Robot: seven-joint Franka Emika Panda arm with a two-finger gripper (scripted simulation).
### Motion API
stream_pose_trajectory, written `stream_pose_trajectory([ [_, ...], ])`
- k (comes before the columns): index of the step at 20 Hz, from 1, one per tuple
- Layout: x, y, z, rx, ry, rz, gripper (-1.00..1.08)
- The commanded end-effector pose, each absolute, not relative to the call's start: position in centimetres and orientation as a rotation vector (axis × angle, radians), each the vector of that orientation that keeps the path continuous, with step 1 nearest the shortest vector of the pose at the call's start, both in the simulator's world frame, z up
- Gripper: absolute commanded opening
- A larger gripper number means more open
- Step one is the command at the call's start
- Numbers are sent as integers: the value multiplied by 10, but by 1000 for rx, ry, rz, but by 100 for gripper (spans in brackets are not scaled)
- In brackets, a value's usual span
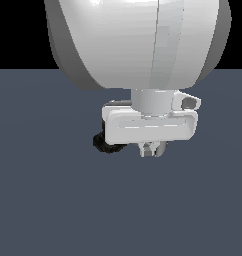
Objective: Turn on the faucet by rotating a designated handle.
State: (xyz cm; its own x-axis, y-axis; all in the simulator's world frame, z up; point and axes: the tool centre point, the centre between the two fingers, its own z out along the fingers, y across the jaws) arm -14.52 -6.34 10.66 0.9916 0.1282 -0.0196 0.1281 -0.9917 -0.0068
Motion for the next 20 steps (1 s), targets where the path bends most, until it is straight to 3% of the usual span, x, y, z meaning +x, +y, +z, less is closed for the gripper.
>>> stream_pose_trajectory([
  [1,-136,-68,106,-3130,-204,26,-100],
  [20,-75,-113,108,-3133,-190,15,-100],
])
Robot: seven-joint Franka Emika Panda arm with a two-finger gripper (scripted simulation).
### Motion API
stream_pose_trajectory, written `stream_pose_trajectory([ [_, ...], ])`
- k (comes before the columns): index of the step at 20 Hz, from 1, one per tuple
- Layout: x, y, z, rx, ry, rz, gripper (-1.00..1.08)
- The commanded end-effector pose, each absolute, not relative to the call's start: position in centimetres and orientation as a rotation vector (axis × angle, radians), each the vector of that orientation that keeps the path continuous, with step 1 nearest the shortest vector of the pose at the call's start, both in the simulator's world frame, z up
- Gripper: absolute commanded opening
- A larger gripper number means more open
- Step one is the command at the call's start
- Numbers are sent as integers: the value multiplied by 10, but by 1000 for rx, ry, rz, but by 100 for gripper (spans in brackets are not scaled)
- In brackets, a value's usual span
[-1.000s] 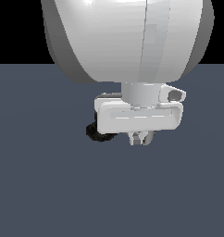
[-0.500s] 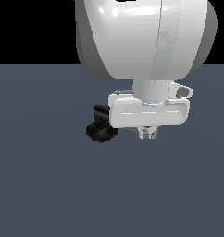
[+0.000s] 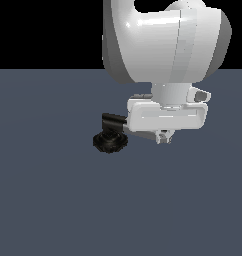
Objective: Turn on the faucet by rotating a designated handle.
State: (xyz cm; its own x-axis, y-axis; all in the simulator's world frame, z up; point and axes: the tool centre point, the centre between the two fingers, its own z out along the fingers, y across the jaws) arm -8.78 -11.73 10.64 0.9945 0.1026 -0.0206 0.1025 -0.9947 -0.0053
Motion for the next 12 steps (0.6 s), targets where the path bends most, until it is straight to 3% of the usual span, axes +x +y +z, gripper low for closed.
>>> stream_pose_trajectory([
  [1,-72,-116,108,-3134,-189,14,-100],
  [12,-40,-141,109,-3135,-182,8,-100],
])
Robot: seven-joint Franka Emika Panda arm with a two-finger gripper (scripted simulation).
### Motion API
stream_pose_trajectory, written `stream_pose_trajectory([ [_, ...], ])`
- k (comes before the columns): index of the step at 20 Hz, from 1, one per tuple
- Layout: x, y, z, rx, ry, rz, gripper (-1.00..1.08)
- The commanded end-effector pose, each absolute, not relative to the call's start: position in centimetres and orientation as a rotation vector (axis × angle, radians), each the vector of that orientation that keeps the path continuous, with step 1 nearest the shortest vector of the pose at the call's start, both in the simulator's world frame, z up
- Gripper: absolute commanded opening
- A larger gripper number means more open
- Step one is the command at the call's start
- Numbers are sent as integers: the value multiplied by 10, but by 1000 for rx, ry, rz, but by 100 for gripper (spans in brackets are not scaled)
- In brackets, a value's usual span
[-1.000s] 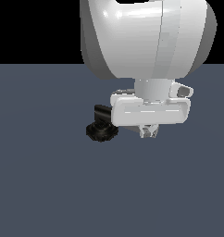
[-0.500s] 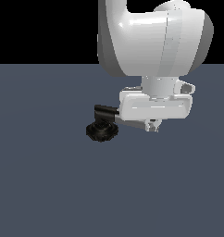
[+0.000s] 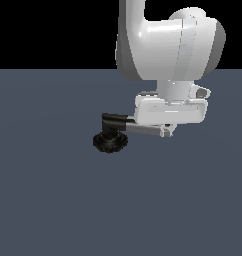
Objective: Turn on the faucet by rotating a designated handle.
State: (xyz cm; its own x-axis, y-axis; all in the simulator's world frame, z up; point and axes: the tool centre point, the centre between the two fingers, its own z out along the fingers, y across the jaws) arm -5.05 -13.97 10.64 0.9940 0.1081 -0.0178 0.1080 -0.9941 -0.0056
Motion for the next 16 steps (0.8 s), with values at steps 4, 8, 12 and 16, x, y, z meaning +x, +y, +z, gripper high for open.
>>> stream_pose_trajectory([
  [4,-28,-149,110,-3136,-179,6,-100],
  [8,-17,-158,110,-3136,-177,4,-100],
  [12,-6,-166,111,-3136,-174,2,-100],
  [16,3,-172,111,-3137,-173,1,-100],
])
